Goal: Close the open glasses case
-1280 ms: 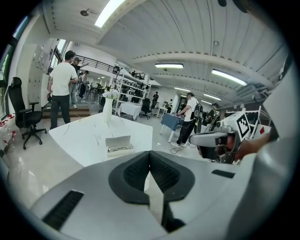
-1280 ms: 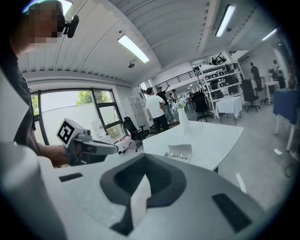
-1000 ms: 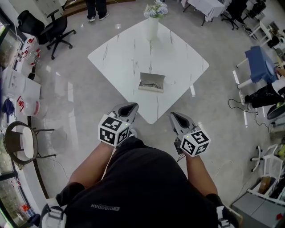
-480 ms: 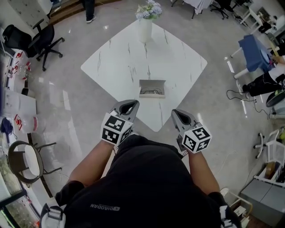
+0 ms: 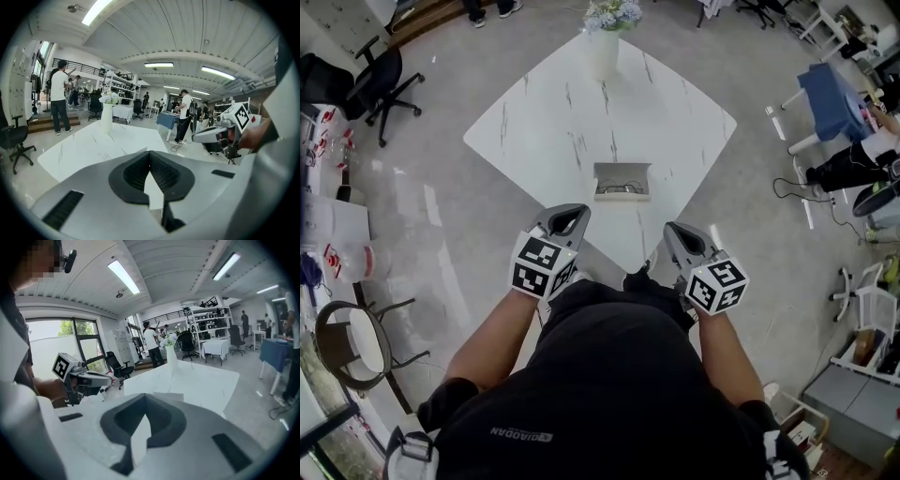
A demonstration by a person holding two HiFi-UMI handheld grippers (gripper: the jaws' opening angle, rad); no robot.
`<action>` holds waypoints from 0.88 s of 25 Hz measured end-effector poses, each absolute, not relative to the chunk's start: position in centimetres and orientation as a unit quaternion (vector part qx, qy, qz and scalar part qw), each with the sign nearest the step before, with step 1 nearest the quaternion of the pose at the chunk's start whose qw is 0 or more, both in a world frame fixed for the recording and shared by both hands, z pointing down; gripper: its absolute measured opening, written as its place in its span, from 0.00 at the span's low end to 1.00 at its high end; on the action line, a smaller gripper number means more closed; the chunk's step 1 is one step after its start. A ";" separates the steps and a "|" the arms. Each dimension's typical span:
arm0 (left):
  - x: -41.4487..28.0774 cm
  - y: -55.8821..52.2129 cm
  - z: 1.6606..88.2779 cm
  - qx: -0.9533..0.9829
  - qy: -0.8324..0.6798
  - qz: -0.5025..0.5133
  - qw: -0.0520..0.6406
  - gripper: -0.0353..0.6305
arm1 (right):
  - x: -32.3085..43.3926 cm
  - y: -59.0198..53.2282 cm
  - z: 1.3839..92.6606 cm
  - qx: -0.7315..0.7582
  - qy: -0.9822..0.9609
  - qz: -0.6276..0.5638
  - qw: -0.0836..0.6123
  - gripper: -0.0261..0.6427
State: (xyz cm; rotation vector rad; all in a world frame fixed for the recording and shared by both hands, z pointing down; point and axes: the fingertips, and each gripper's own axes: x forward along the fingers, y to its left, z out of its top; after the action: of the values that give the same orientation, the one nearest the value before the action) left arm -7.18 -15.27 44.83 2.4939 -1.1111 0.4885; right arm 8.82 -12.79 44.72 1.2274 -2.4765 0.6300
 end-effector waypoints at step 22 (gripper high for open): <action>-6.5 -15.6 44.4 0.875 -0.417 0.185 0.160 0.06 | 8.3 -15.3 43.8 0.401 -0.887 0.185 0.137 0.04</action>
State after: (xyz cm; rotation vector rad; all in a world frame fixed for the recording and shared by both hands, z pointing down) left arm -6.45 -15.55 44.36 2.5011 -1.1922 0.5299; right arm 8.31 -15.34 43.82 1.1607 -2.5650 0.5352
